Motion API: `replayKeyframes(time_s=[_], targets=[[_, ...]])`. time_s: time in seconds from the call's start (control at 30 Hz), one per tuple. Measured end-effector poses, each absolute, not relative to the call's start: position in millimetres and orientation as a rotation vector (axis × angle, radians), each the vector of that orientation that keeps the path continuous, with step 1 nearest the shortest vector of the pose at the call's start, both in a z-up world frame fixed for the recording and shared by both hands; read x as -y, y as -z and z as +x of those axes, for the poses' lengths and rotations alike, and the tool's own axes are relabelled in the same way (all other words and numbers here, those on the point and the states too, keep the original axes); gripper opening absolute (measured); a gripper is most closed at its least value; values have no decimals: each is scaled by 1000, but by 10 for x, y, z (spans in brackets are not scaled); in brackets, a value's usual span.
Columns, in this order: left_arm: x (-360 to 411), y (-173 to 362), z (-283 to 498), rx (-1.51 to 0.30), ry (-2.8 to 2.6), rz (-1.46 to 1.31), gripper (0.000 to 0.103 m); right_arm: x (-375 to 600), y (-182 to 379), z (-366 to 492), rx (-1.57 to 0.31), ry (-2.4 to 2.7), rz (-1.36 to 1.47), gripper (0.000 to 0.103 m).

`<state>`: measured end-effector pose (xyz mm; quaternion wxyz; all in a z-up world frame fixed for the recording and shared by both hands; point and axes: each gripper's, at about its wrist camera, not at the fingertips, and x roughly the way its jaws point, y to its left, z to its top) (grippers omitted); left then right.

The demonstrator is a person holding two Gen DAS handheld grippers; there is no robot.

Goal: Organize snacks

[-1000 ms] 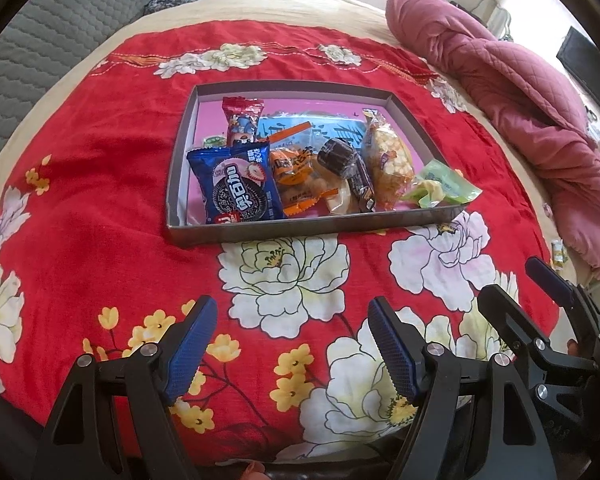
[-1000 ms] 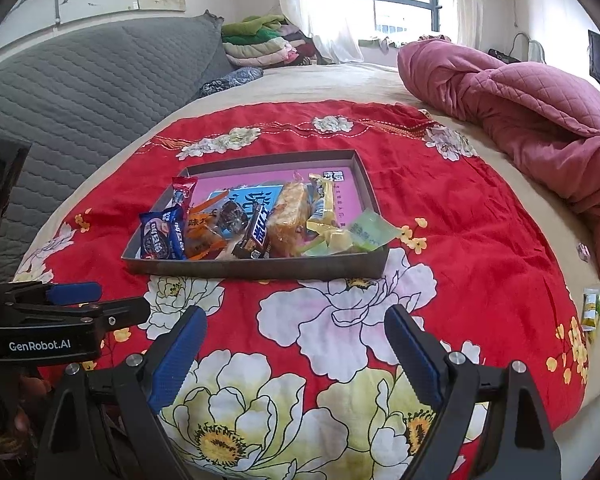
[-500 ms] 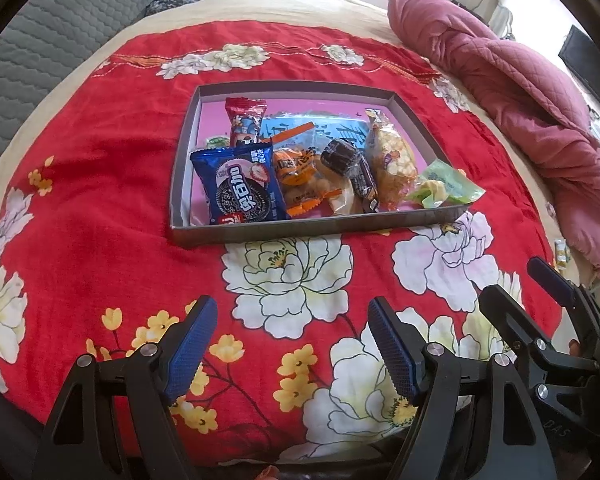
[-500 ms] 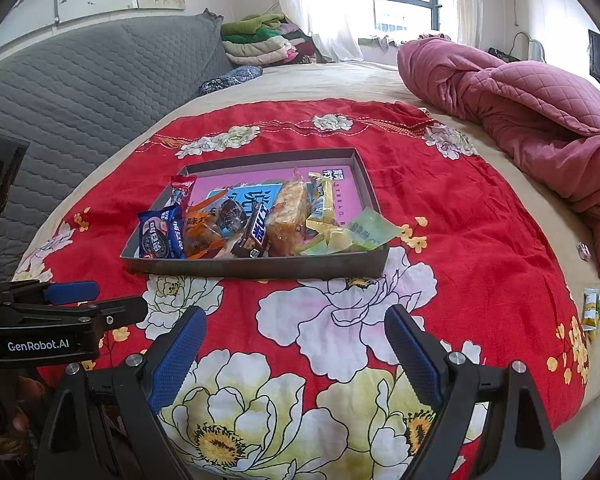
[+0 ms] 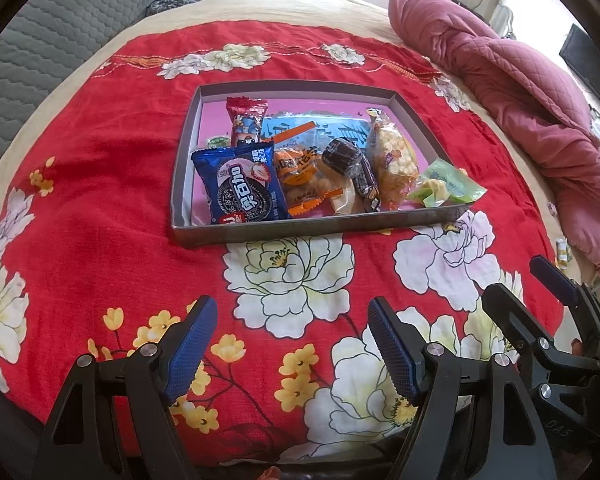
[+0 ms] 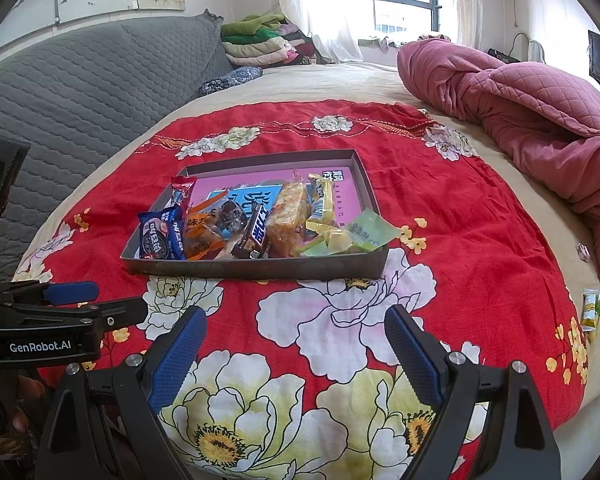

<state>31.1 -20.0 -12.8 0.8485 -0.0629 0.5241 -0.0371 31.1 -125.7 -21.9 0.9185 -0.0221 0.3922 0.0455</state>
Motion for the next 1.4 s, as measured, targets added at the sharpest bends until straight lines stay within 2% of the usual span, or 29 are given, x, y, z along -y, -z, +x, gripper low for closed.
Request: replayKeyframes(time_s=[1.4], targets=[[213,162,303,-1117,64,-107,79,1272,226,315,-810,-91,-44,90]])
